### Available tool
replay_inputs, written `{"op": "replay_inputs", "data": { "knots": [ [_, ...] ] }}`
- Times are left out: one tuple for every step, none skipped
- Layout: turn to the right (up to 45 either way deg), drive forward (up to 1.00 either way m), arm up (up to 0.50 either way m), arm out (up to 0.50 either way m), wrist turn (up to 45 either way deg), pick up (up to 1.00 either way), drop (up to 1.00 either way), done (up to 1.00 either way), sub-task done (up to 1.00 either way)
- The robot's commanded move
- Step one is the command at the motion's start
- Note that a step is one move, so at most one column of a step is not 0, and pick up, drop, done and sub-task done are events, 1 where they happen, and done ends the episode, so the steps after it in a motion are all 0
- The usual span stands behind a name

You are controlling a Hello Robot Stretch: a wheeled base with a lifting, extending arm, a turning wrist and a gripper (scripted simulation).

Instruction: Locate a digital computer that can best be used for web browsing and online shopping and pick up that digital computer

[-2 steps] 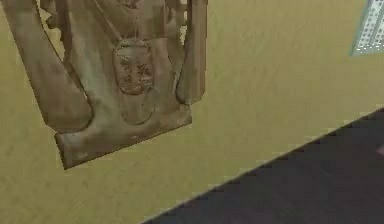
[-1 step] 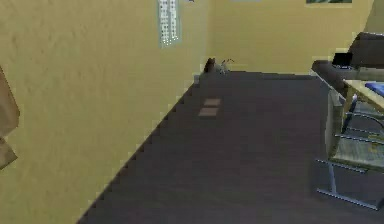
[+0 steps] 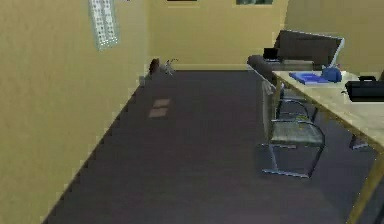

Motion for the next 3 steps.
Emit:
{"op": "replay_inputs", "data": {
  "knots": [
    [0.0,1.00,0.00,0.00,0.0,0.00,0.00,0.00,0.00],
    [0.0,0.50,0.00,0.00,0.0,0.00,0.00,0.00,0.00],
    [15.0,0.00,0.00,0.00,0.0,0.00,0.00,0.00,0.00]
  ]
}}
